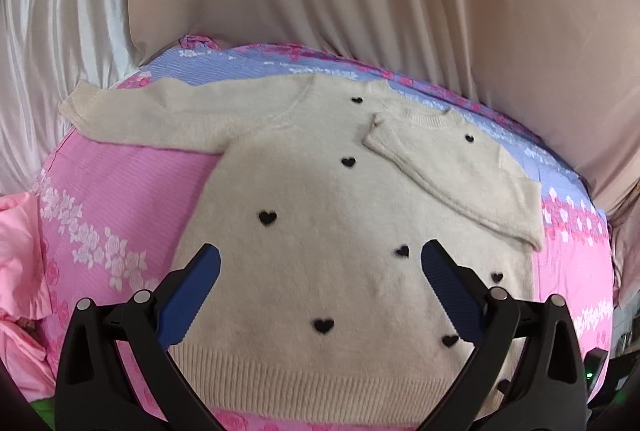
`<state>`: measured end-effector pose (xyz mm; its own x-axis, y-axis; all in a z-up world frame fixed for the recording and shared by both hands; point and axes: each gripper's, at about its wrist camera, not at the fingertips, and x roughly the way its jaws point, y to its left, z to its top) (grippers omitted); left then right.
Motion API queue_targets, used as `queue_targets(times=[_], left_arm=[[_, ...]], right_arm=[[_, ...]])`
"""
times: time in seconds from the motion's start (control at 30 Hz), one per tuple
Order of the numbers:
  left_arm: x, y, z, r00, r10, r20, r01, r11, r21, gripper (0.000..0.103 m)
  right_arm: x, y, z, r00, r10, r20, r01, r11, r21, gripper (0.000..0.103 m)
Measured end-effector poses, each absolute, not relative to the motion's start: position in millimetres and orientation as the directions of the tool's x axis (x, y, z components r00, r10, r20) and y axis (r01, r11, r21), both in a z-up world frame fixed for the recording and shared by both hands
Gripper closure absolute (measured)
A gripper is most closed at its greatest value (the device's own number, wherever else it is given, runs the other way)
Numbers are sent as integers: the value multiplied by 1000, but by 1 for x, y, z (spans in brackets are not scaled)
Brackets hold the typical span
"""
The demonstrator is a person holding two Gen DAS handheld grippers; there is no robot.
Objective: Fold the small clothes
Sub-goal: 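Fold the gripped sleeve across the sweater body and release with the right gripper, then grasp the other sleeve cuff with the left gripper and lift it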
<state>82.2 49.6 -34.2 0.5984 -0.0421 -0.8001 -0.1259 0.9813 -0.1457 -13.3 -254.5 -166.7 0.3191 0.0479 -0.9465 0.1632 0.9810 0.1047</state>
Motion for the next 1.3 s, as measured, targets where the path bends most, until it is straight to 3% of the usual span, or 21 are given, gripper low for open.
queue_targets(times=[0.03, 0.33, 0.4, 0.5, 0.53, 0.63, 0.77, 0.93, 1.07, 1.13, 1.17, 1.2, 1.27, 1.3], left_arm=[[79, 48, -35, 592, -41, -805, -129, 981, -144, 5], [48, 69, -43, 566, -9, -825, -194, 971, -144, 5], [48, 84, -45, 568, -14, -823, -219, 961, -167, 5], [61, 139, -50, 590, -48, -806, -332, 896, -296, 5], [68, 160, -52, 596, -38, -802, -376, 869, -320, 5], [99, 236, -63, 590, 36, -806, -523, 778, -349, 5], [149, 330, -76, 561, 211, -800, -657, 702, -275, 5], [213, 400, -102, 439, 408, -800, -726, 686, -49, 5], [234, 448, -139, 368, 381, -848, -785, 616, -63, 5], [241, 460, -154, 377, 342, -861, -787, 609, -102, 10], [245, 463, -158, 397, 322, -860, -775, 619, -125, 19], [250, 464, -161, 433, 286, -855, -750, 640, -166, 35], [259, 457, -166, 482, 202, -853, -698, 677, -234, 55], [263, 454, -167, 482, 200, -853, -691, 686, -229, 74]], right_arm=[[-14, -250, -166, 332, 59, -941, 132, 985, 108, 96], [-44, -304, -134, 347, -65, -936, 120, 992, -25, 99], [-41, -308, -143, 316, 1, -949, 91, 995, 32, 98], [-35, -292, -136, 349, 6, -937, 117, 992, 50, 87], [-32, -285, -131, 362, -21, -932, 134, 991, 30, 78], [-25, -260, -115, 399, -56, -915, 140, 990, 0, 67], [-23, -230, -91, 434, -50, -900, 100, 995, -7, 59], [-17, -201, -73, 442, -90, -892, 46, 996, -77, 55], [-1, -190, -69, 425, -116, -898, 47, 993, -106, 52], [7, -188, -71, 412, -122, -903, 55, 993, -109, 52], [13, -186, -73, 399, -123, -909, 53, 992, -111, 52], [17, -184, -74, 390, -129, -912, 50, 992, -119, 52], [24, -177, -78, 377, -129, -917, 33, 991, -126, 52], [27, -173, -78, 376, -135, -917, 25, 990, -136, 52]])
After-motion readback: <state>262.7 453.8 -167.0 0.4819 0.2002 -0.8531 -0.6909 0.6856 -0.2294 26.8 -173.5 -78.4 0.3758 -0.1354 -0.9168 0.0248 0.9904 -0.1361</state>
